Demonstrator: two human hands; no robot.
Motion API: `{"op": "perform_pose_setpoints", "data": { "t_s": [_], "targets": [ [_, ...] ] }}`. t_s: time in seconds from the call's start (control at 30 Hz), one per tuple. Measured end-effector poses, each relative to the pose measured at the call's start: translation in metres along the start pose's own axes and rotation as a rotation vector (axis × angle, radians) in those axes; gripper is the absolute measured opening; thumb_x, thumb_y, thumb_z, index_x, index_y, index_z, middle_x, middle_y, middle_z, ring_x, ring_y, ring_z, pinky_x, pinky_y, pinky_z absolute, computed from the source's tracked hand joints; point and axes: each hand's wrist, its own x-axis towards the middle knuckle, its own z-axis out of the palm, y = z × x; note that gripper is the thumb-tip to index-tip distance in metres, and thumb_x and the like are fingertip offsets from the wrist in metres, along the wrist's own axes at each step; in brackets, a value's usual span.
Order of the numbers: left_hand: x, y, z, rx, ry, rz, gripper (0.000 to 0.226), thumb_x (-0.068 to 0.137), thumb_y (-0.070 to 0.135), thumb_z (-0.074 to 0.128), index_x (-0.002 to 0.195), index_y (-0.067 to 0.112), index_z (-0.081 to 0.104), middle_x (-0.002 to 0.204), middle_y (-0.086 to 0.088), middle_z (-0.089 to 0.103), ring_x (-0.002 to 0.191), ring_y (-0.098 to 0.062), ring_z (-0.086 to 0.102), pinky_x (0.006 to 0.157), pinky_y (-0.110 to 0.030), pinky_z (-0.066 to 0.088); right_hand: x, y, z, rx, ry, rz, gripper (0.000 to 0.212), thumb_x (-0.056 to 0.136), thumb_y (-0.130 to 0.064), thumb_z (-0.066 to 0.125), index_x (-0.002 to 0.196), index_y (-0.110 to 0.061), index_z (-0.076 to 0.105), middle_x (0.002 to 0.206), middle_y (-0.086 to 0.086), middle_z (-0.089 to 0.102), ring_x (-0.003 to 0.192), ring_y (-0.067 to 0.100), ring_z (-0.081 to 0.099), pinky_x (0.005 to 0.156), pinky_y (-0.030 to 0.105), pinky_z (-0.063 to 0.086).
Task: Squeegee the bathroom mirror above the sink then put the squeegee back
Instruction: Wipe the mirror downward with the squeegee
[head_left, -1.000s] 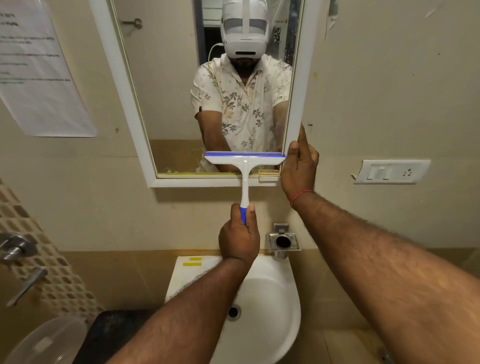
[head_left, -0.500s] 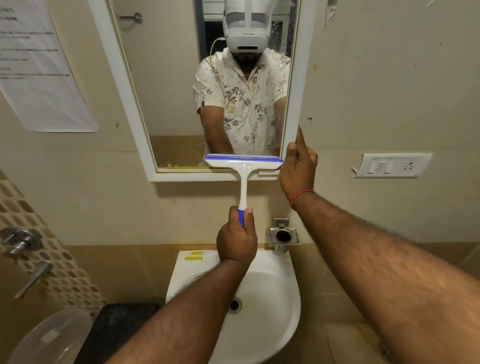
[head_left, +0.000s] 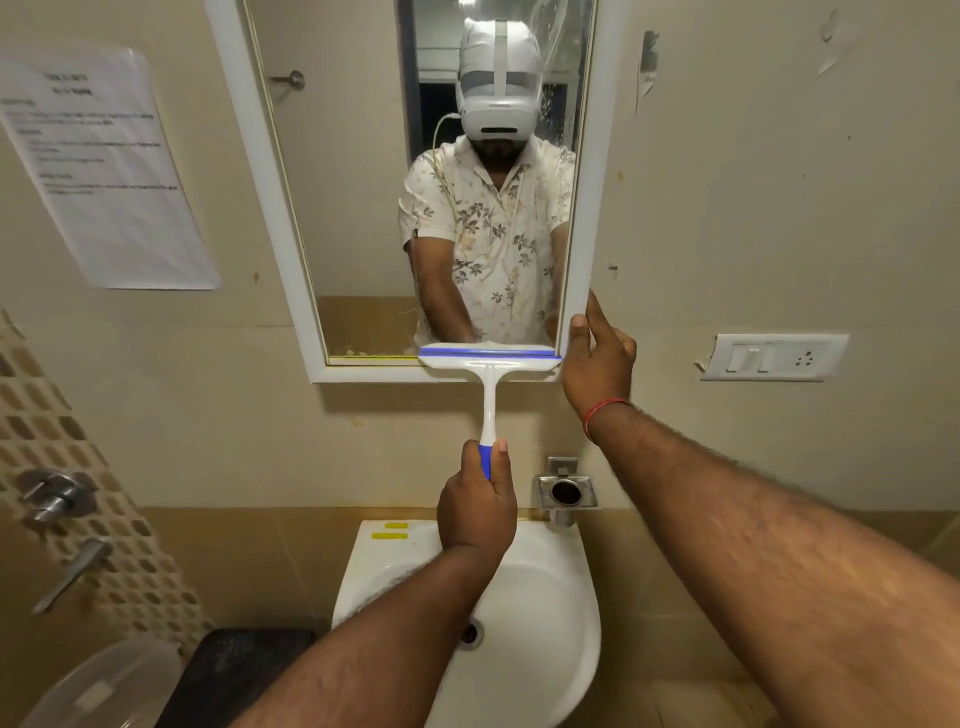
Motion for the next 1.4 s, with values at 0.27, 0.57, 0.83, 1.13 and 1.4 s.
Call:
{"op": "perform_pose_setpoints", "data": {
  "t_s": [0.27, 0.57, 0.83, 1.13, 1.4],
  "targets": [
    [0.008, 0.013, -0.036, -0.125, 0.045, 0.036, 0.061, 0.096, 0.081, 0.026, 0.096, 0.027, 0.053, 0.071, 0.001, 0.062, 0.066, -0.026, 0.063, 0.063, -0.048, 0.060, -0.005, -0.030, -0.018, -0.012, -0.002, -0.050, 0.049, 0.112, -0.041, 0.057, 0.158, -0.024, 0.057, 0.158, 0.008, 0.054, 0.155, 0.026, 0.038, 0.131, 0.038, 0.030],
    [0.048, 0.061, -0.089, -0.221, 0.119, 0.201, 0.059, 0.098, 0.081, 0.030, 0.097, 0.028, 0.056, 0.070, 0.000, 0.061, 0.064, -0.022, 0.062, 0.059, -0.041, 0.054, 0.036, -0.116, -0.035, 0.003, 0.072, -0.211, 0.056, 0.111, -0.050, 0.053, 0.160, -0.022, 0.052, 0.163, 0.005, 0.053, 0.156, 0.024, 0.031, 0.129, 0.043, 0.030],
    [0.101, 0.126, -0.126, -0.294, 0.195, 0.346, 0.063, 0.099, 0.086, 0.024, 0.108, 0.034, 0.058, 0.075, 0.003, 0.066, 0.069, -0.017, 0.067, 0.061, -0.041, 0.059, 0.077, -0.216, -0.053, -0.016, 0.106, -0.402, 0.071, 0.107, -0.061, 0.056, 0.164, -0.022, 0.045, 0.168, 0.007, 0.045, 0.157, 0.027, 0.030, 0.127, 0.051, 0.034],
    [0.162, 0.195, -0.171, -0.351, 0.274, 0.443, 0.071, 0.096, 0.092, 0.022, 0.114, 0.034, 0.058, 0.090, -0.007, 0.067, 0.067, -0.019, 0.067, 0.055, -0.033, 0.055, 0.126, -0.293, -0.054, -0.057, 0.129, -0.490, 0.068, 0.111, -0.047, 0.051, 0.171, -0.023, 0.031, 0.174, 0.004, 0.035, 0.159, 0.029, 0.027, 0.130, 0.045, 0.024],
    [0.195, 0.232, -0.174, -0.393, 0.296, 0.427, 0.072, 0.096, 0.093, 0.019, 0.100, 0.033, 0.058, 0.084, -0.010, 0.067, 0.072, -0.024, 0.068, 0.062, -0.041, 0.063, 0.156, -0.316, -0.052, 0.263, 0.108, -0.370, 0.051, 0.115, -0.037, 0.043, 0.166, -0.035, 0.044, 0.170, 0.005, 0.042, 0.151, 0.023, 0.045, 0.121, 0.029, 0.032]
  ]
}}
